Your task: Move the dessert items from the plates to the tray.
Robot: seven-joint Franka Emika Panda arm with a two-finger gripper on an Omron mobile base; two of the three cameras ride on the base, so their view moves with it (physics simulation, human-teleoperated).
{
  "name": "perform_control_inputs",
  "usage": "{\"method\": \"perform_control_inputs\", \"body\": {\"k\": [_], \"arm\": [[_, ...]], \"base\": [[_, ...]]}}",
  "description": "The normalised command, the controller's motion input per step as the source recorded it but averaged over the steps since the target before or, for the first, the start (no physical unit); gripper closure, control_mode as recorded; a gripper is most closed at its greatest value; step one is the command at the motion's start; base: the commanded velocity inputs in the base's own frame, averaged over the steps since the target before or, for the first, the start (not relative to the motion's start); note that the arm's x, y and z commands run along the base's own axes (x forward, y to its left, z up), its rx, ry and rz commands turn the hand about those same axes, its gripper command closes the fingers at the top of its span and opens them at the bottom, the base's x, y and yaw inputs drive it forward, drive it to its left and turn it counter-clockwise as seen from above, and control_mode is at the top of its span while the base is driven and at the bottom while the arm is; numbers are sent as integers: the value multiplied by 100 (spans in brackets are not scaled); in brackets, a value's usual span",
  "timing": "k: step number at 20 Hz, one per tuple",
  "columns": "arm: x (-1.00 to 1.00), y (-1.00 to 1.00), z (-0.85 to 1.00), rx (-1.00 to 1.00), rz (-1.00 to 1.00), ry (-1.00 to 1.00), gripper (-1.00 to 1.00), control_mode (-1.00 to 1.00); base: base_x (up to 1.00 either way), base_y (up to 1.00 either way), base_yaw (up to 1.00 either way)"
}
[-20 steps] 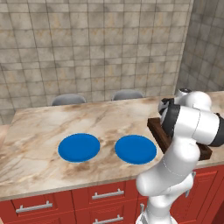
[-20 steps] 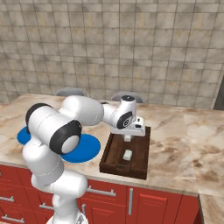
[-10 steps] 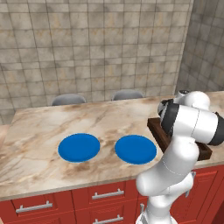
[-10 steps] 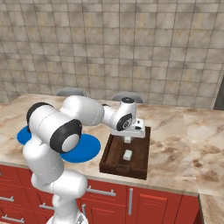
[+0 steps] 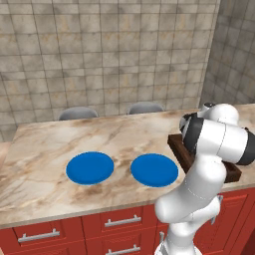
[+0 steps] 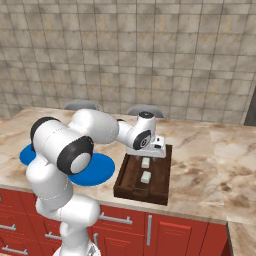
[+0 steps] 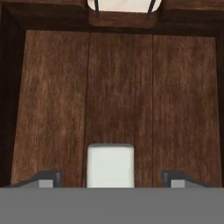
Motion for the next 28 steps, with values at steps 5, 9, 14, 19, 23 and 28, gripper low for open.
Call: {"method": "perform_control_inputs", "body": {"k": [5, 9, 14, 19, 23, 28], "arm": [[0, 0, 0, 0, 0, 0, -100, -100], [0, 0, 12, 0, -2, -1, -100, -100], [-11, 0, 34, 0, -6, -4, -100, -100], [-28, 1, 42, 0, -8, -6, -100, -100], [-46, 17, 34, 0, -10, -3, -100, -100], [-53, 38, 25, 0, -6, -1, -100, -100]], "base": [[0, 0, 0], [0, 0, 0], [0, 0, 0], [0, 0, 0], [0, 0, 0], [0, 0, 0]]}}
